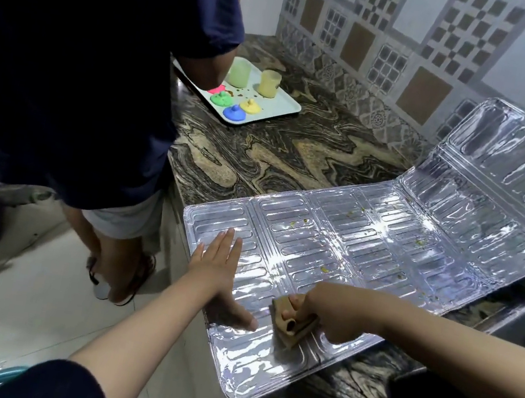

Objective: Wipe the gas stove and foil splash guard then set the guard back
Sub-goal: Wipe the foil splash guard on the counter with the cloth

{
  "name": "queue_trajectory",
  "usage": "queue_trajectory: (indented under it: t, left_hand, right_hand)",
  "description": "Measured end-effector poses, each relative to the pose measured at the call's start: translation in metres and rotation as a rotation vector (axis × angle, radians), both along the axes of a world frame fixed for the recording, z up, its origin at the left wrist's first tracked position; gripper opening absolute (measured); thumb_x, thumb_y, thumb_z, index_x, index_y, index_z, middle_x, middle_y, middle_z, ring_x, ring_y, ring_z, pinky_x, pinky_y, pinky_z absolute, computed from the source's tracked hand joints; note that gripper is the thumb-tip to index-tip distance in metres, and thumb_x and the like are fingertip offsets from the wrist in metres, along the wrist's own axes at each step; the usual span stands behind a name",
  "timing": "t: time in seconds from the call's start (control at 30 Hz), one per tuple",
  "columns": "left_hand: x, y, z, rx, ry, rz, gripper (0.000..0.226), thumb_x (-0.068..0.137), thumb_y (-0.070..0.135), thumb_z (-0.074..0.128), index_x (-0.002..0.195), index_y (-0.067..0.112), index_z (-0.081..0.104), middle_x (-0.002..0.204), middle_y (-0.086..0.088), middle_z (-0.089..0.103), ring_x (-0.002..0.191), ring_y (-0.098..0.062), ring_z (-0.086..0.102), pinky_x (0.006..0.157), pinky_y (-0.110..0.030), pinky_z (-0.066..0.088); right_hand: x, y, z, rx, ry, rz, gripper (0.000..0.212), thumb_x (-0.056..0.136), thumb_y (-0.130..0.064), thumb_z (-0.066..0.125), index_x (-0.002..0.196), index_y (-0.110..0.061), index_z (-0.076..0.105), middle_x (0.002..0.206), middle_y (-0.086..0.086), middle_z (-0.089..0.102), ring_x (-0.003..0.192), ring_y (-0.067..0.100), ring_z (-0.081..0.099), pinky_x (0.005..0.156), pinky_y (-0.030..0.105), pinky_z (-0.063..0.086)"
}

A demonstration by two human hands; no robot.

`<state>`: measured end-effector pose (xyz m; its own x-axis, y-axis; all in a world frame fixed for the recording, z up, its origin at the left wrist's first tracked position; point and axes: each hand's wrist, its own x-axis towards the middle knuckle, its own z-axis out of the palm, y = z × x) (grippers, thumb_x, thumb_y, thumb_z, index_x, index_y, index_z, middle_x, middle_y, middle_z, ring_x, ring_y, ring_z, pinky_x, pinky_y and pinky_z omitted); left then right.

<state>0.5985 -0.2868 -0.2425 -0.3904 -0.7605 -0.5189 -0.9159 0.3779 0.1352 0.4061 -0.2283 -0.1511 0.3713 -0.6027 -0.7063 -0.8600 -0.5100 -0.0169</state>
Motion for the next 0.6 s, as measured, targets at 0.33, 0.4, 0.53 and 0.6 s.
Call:
queue_trajectory:
  t: [0.33, 0.4, 0.53, 0.6]
  left_hand:
    - [0.001, 0.001, 0.005, 0.034, 0.003, -0.007, 0.155, 0.043, 0.093, 0.057, 0.142, 0.016, -0.034, 0.145, -0.003, -0.047, 0.138, -0.023, -0.037, 0.114, -0.046, -0.018]
    - [0.001, 0.001, 0.005, 0.032, 0.013, -0.012, 0.154, 0.045, 0.092, 0.057, 0.143, 0.016, -0.034, 0.145, -0.003, -0.046, 0.138, -0.024, -0.036, 0.115, -0.046, -0.017]
    - [0.001, 0.001, 0.005, 0.028, 0.033, -0.004, 0.153, 0.047, 0.088, 0.062, 0.144, 0.016, -0.031, 0.147, -0.003, -0.044, 0.139, -0.023, -0.034, 0.115, -0.046, -0.016]
    - [0.001, 0.000, 0.006, 0.028, 0.042, 0.001, 0.153, 0.048, 0.085, 0.065, 0.145, 0.016, -0.031, 0.147, -0.003, -0.043, 0.140, -0.023, -0.034, 0.115, -0.046, -0.016]
  right_hand:
    - [-0.014, 0.014, 0.013, 0.212, -0.050, -0.162, 0.051, 0.072, 0.005, 0.047, 0.114, -0.016, 0.067, 0.095, 0.017, 0.068, 0.076, 0.014, 0.048, 0.063, 0.022, 0.034]
    - [-0.016, 0.007, 0.011, 0.209, -0.079, -0.219, 0.044, 0.072, 0.006, 0.044, 0.106, -0.009, 0.068, 0.091, 0.018, 0.069, 0.076, 0.014, 0.049, 0.066, 0.027, 0.040]
    - [-0.016, -0.011, 0.015, 0.152, -0.167, -0.345, 0.041, 0.076, 0.006, 0.044, 0.106, -0.012, 0.066, 0.074, 0.000, 0.058, 0.076, 0.014, 0.050, 0.058, 0.021, 0.040]
    - [-0.013, -0.021, 0.017, 0.127, -0.250, -0.403, 0.039, 0.078, 0.005, 0.048, 0.109, -0.012, 0.065, 0.081, 0.001, 0.057, 0.078, 0.015, 0.050, 0.057, 0.019, 0.039]
